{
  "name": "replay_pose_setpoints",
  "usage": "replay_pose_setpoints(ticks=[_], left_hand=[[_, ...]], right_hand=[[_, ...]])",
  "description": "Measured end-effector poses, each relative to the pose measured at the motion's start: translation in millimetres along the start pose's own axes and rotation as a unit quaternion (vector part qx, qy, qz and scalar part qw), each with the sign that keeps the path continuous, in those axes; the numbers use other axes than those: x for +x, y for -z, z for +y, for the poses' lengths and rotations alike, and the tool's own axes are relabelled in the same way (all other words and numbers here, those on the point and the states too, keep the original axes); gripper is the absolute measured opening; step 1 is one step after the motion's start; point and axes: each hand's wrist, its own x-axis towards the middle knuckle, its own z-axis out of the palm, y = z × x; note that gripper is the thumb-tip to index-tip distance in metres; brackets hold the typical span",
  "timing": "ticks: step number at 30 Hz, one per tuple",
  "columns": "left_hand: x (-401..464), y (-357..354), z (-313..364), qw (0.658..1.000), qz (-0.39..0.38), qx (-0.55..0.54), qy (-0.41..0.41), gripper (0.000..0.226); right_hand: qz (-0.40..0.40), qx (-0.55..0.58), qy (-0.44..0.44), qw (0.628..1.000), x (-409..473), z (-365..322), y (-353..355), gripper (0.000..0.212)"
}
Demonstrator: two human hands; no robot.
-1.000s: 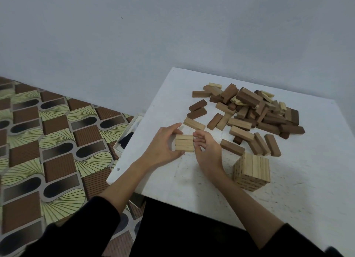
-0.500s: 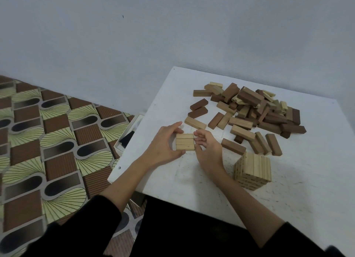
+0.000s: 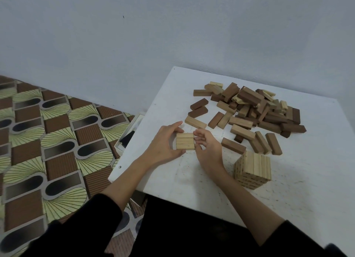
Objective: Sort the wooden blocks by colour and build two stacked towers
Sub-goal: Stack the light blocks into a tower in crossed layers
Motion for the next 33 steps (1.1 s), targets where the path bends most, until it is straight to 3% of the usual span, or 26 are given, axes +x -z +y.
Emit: replay_pose_setpoints(ticks=[18, 24, 27, 33], left_hand=[[0.8, 2.7, 5.3, 0.999, -0.003, -0.018, 0.047, 0.081], [1.1, 13.8, 20.8, 0.992, 0.038, -0.082, 0.085, 0.077], [2.7, 27.6, 38.1, 0.990, 0.044, -0.119, 0.058, 0.078], [10.8, 46.9, 78.7, 0.988, 0.058, -0.144, -0.002, 0.080]], right_hand=[[0.005, 0.000, 0.001, 1.000, -1.1, 0.1, -1.6, 0.040], [-0.058, -0.005, 0.013, 0.998, -1.7, -17.6, -2.4, 0.053], [-0.089, 0.029, 0.038, 0.995, 0.2, -39.4, 9.1, 0.059], [-0.073, 0.044, 0.107, 0.991, 4.8, -76.7, 51.2, 0.057]])
